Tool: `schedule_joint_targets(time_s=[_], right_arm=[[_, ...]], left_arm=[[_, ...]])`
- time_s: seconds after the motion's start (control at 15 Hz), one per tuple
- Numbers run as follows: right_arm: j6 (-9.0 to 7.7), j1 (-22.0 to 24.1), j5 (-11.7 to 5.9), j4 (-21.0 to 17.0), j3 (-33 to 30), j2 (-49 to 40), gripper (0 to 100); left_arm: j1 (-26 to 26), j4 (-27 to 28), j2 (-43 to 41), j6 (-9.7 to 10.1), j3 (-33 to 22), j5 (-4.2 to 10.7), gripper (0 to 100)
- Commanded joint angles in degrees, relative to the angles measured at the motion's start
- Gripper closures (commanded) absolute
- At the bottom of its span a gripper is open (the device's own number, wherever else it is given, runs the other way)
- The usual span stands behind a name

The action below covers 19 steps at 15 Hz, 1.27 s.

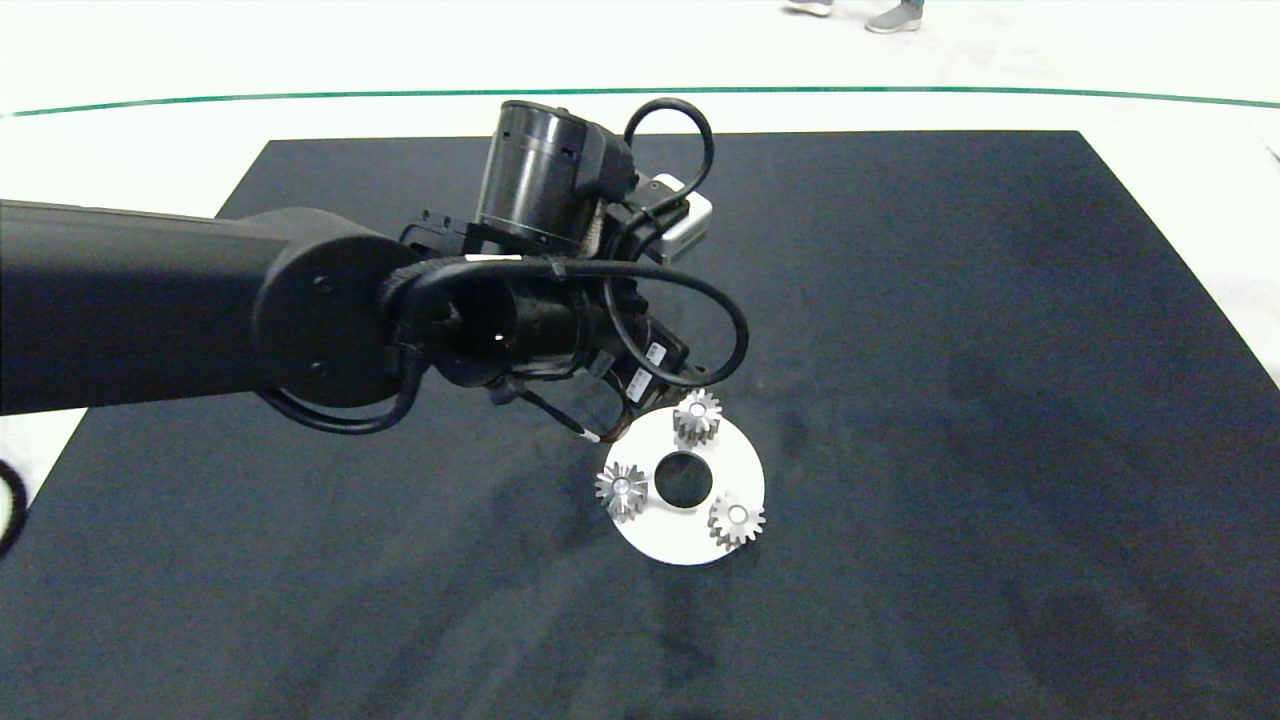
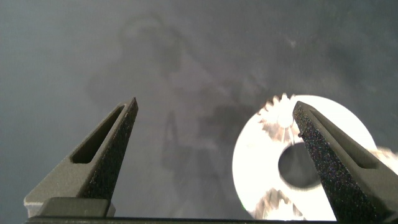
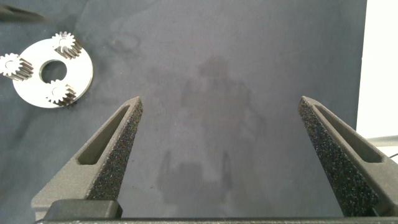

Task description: Install three planetary gears onto the carrier pins

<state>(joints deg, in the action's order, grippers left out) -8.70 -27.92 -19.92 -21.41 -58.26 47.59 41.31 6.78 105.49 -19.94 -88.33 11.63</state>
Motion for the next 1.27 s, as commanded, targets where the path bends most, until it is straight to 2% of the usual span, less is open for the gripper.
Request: schedule_joint_targets(time_s=[0.07,0.13,0.2,0.27,0.33,0.4,0.47,0.53,0.6,0.73,0.8,0.87,1.07,1.27], right_arm=[[0.0,0.06,-0.3,-0.04,-0.28,-0.31,0],[0.0,0.14,-0.38,-0.04,-0.28,-0.48,0],[1.41,0.41,-0.82,-0.13,0.16,-1.71,0],[2.46,0.93,-1.09,-0.39,0.51,-2.86,0],[2.38,2.69,-1.7,-0.39,0.69,-3.03,0],[1.85,6.03,-3.2,-0.21,0.43,-2.77,0],[0.62,8.76,-4.25,-0.21,0.25,-3.03,0],[-0.79,11.13,-4.43,-0.21,0.43,-3.47,0],[-1.32,13.85,-4.51,-0.21,0.95,-4.09,0],[-1.32,20.18,-4.43,-0.21,2.27,-5.76,0],[-1.32,22.56,-4.43,-0.21,2.71,-7.07,0],[-1.23,23.43,-4.43,-0.21,3.06,-7.69,0],[-1.14,28.88,-4.51,-0.21,8.07,-16.92,0],[-2.28,32.4,-4.6,-0.65,10.89,-27.38,0]], left_arm=[[-2.99,0.6,-14.34,-0.18,8.88,2.08,0],[-4.14,0.6,-16.98,-0.27,10.64,3.66,0],[-8.53,0.52,-23.83,-0.45,15.38,5.86,0],[-12.13,0.43,-27.97,-0.18,18.55,5.95,0],[-14.95,0.34,-31.83,-0.1,22.06,6.04,0],[-18.02,-0.45,-36.49,-0.01,26.19,6.12,0],[-20.66,-1.5,-40.62,-0.01,29.01,6.21,0],[-23.56,-2.38,-44.31,0.08,31.56,6.21,0],[-26.99,-3.17,-47.74,0.52,33.75,6.12,0],[-32.0,-4.93,-53.89,2.19,37.8,6.12,0],[-34.28,-4.84,-57.23,2.37,39.2,6.12,0],[-34.99,-4.76,-58.82,2.37,39.64,6.12,0],[-36.04,-4.67,-69.98,2.01,46.94,6.04,0],[-36.22,-4.49,-77.89,1.93,48.78,6.3,0]])
